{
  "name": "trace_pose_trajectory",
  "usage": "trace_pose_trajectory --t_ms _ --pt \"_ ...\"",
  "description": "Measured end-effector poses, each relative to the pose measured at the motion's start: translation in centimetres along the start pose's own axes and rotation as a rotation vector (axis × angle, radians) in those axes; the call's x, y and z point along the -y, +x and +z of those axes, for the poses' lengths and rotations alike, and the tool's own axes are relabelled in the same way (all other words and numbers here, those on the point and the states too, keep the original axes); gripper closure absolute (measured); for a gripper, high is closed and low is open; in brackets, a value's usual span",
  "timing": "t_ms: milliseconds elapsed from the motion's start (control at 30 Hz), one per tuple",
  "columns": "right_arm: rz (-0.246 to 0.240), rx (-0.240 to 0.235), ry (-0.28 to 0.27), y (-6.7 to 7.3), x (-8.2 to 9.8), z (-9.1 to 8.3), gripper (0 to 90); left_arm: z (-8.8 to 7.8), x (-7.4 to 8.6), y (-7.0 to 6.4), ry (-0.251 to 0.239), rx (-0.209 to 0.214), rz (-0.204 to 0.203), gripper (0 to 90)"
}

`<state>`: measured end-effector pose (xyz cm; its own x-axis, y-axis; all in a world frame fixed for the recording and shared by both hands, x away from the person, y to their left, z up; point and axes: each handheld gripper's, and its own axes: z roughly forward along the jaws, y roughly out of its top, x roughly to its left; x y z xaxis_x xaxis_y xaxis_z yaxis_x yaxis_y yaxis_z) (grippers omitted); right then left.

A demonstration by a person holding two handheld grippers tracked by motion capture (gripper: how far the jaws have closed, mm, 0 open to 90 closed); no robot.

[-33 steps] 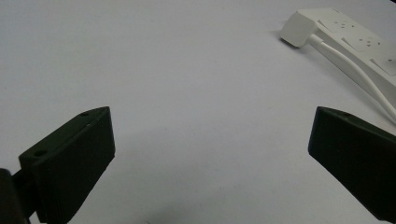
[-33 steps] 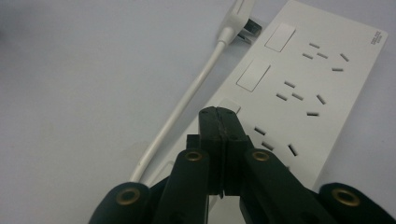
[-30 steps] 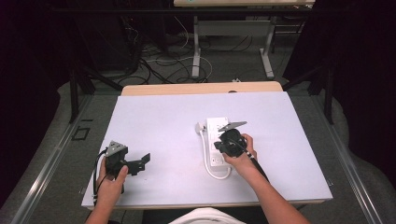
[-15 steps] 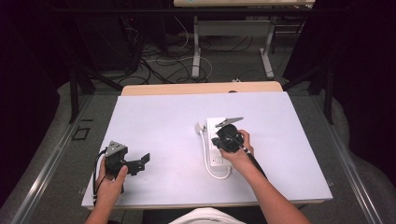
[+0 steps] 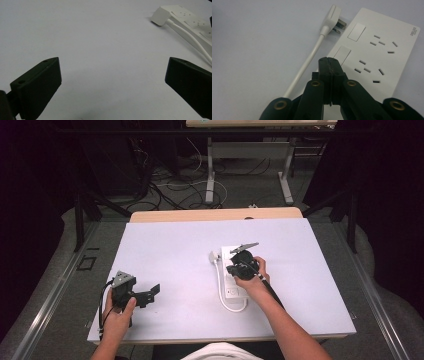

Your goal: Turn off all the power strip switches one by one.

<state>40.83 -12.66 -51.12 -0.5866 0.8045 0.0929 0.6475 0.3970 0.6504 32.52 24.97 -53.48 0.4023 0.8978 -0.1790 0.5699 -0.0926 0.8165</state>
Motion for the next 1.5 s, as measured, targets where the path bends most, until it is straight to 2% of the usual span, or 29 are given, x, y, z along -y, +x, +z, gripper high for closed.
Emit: trace_pose_trajectory --t_ms 233,400,433,467,533,900,933,1367,1500 --pt "0.023 -0.002 0.017 -0.2 0.0 0.7 90.0 0.0 0.0 0.0 -0.002 0.000 0.000 0.5" --pt "0.020 0.007 0.028 -0.4 0.0 1.1 90.0 -0.1 0.0 0.1 0.002 0.000 -0.002 0.5" --pt "0.017 0.010 0.024 -0.4 0.1 1.2 90.0 -0.1 0.0 0.1 0.002 -0.001 -0.002 0.5" --pt "0.027 0.006 -0.002 -0.4 0.1 1.4 90.0 -0.1 0.0 0.1 0.002 -0.001 -0.002 0.5" --pt "0.033 0.004 -0.008 -0.3 0.1 1.5 90.0 -0.1 0.0 0.1 0.001 0.000 -0.003 0.5" --pt "0.025 0.000 0.014 -0.3 0.2 1.5 90.0 -0.1 0.0 0.1 0.001 -0.001 -0.003 0.5" --pt "0.030 0.001 0.001 -0.3 0.2 1.6 90.0 -0.1 0.0 0.1 0.001 0.000 -0.003 0.5" --pt "0.021 0.007 0.010 -0.4 0.2 1.6 90.0 -0.1 0.0 0.1 0.001 0.001 -0.004 0.5" --pt "0.029 -0.008 0.011 -0.5 0.2 1.7 90.0 0.0 0.0 0.0 0.000 0.003 -0.003 0.5"
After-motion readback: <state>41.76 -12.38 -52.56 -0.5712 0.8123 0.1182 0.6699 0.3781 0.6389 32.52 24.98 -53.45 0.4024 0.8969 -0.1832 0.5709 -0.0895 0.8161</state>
